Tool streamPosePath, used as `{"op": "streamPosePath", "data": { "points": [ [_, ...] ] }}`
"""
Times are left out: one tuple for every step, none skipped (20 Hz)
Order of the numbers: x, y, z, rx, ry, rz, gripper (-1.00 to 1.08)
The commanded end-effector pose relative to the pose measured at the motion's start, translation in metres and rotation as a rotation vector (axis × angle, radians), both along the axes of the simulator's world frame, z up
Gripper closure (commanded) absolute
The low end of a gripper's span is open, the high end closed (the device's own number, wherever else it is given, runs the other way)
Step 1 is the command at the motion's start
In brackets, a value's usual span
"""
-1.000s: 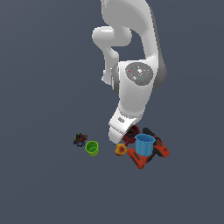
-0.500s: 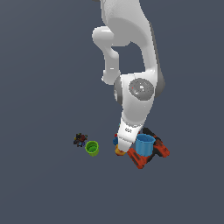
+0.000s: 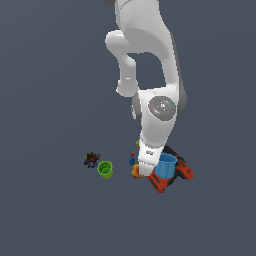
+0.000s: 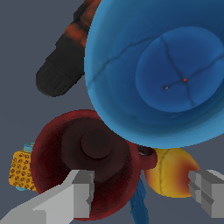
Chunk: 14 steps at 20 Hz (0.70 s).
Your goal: Pick up a designated object from a clutter of objects.
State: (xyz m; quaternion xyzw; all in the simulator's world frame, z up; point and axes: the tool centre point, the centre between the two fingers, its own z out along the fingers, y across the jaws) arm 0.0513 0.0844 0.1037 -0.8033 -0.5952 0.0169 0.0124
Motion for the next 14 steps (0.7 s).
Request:
{"op": "streamPosePath", "data": {
  "points": [
    [0.000,0.000,0.000,0.000,0.000,0.000,-0.60],
    [0.000,0.000,0.000,0.000,0.000,0.000,-0.60],
    [0.000,0.000,-0.002,0.000,0.000,0.000,-0.60],
    [0.000,0.000,-0.004,0.000,0.000,0.001,-0.60],
    [0.000,0.000,-0.007,0.000,0.000,0.001,-0.60],
    [0.000,0.000,-0.011,0.000,0.000,0.002,-0.60],
    [-0.001,0.000,-0.015,0.000,0.000,0.003,-0.60],
    [-0.001,0.000,-0.020,0.000,0.000,0.003,-0.60],
    [-0.001,0.000,-0.024,0.000,0.000,0.004,-0.60],
    [-0.002,0.000,-0.027,0.001,0.000,0.005,-0.60],
    [-0.002,0.000,-0.029,0.001,0.000,0.005,-0.60],
    [-0.002,0.000,-0.030,0.001,0.000,0.005,-0.60],
    [-0.002,0.000,-0.031,0.001,0.000,0.006,-0.60],
    [-0.002,0.000,-0.031,0.001,0.000,0.006,1.08]
  ]
}}
